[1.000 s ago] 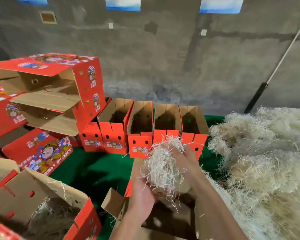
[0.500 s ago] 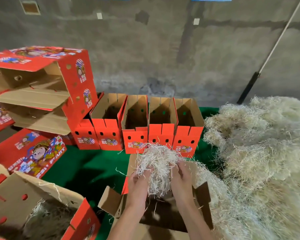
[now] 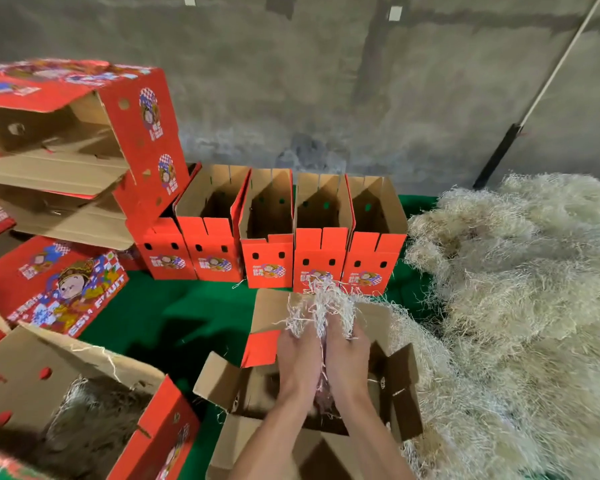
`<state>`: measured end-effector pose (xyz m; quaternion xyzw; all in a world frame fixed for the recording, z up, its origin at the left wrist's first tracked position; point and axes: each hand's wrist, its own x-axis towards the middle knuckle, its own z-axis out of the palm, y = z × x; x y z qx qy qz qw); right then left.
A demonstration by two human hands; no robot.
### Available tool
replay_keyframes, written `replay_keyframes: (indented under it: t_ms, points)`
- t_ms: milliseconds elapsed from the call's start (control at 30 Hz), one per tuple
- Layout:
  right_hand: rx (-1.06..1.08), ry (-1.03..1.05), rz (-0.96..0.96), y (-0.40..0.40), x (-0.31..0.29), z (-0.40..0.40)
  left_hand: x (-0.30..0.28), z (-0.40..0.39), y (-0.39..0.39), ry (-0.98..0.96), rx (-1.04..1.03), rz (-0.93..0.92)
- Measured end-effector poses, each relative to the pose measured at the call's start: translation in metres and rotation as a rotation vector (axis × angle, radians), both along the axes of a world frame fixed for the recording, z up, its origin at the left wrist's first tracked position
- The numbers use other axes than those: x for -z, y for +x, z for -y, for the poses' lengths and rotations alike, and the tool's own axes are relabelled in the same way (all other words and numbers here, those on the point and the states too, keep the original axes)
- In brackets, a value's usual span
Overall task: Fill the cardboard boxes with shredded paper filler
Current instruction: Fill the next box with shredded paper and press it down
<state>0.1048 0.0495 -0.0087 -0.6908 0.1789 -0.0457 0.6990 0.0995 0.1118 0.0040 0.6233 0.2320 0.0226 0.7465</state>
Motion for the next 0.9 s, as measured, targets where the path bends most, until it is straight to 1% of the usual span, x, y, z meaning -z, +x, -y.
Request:
replay_keyframes:
  t_ms: [67, 100, 167, 200, 233, 300, 400, 467, 500, 533, 567, 600, 633, 667, 700, 733, 800, 867, 900]
  points:
    - [-0.042, 0.097, -0.149, 0.002, 0.0, 0.006, 0.002, -0.007, 0.004, -0.052, 0.042, -0.14]
    - [-0.072, 0.164, -0.225, 0.003, 0.0, 0.009, 0.001, -0.012, 0.006, -0.109, 0.086, -0.181]
    - [-0.112, 0.336, -0.342, 0.003, -0.004, 0.013, 0.002, -0.02, 0.011, -0.271, 0.181, -0.221]
    - [-0.129, 0.422, -0.364, 0.004, -0.007, 0.015, 0.001, -0.023, 0.012, -0.348, 0.207, -0.231]
    - [-0.147, 0.495, -0.365, 0.005, -0.008, 0.017, -0.001, -0.024, 0.013, -0.422, 0.23, -0.237]
    - [-0.204, 0.564, -0.314, 0.005, -0.015, 0.02, -0.003, -0.028, 0.015, -0.521, 0.262, -0.257]
    - [-0.283, 0.66, -0.218, 0.005, -0.019, 0.024, -0.005, -0.028, 0.017, -0.561, 0.288, -0.239]
    - [-0.335, 0.744, -0.187, 0.002, -0.026, 0.025, -0.006, -0.028, 0.017, -0.607, 0.275, -0.217]
    - [-0.343, 0.754, -0.173, 0.002, -0.024, 0.027, -0.008, -0.028, 0.016, -0.633, 0.267, -0.2]
    - [-0.35, 0.746, -0.164, 0.002, -0.026, 0.028, -0.009, -0.028, 0.015, -0.643, 0.265, -0.179]
    - [-0.33, 0.684, -0.166, 0.003, -0.029, 0.03, -0.008, -0.027, 0.016, -0.626, 0.265, -0.167]
    - [-0.305, 0.57, -0.173, 0.003, -0.03, 0.032, -0.009, -0.026, 0.016, -0.574, 0.244, -0.175]
    - [-0.236, 0.399, -0.176, 0.006, -0.025, 0.035, -0.008, -0.024, 0.018, -0.494, 0.205, -0.198]
    - [-0.148, 0.233, -0.151, 0.007, -0.027, 0.036, -0.007, -0.023, 0.021, -0.405, 0.149, -0.213]
    - [-0.079, 0.123, -0.066, 0.007, -0.026, 0.036, -0.006, -0.022, 0.024, -0.33, 0.076, -0.211]
    - [-0.044, 0.063, 0.026, 0.006, -0.025, 0.035, -0.004, -0.021, 0.027, -0.272, 0.006, -0.194]
    - [-0.019, -0.016, 0.13, 0.007, -0.019, 0.033, 0.004, -0.015, 0.032, -0.26, -0.094, -0.169]
    - [0.059, -0.066, 0.156, 0.007, -0.016, 0.029, 0.007, -0.008, 0.03, -0.281, -0.146, -0.154]
    - [0.088, -0.026, 0.129, 0.008, -0.013, 0.03, 0.01, -0.005, 0.028, -0.291, -0.145, -0.153]
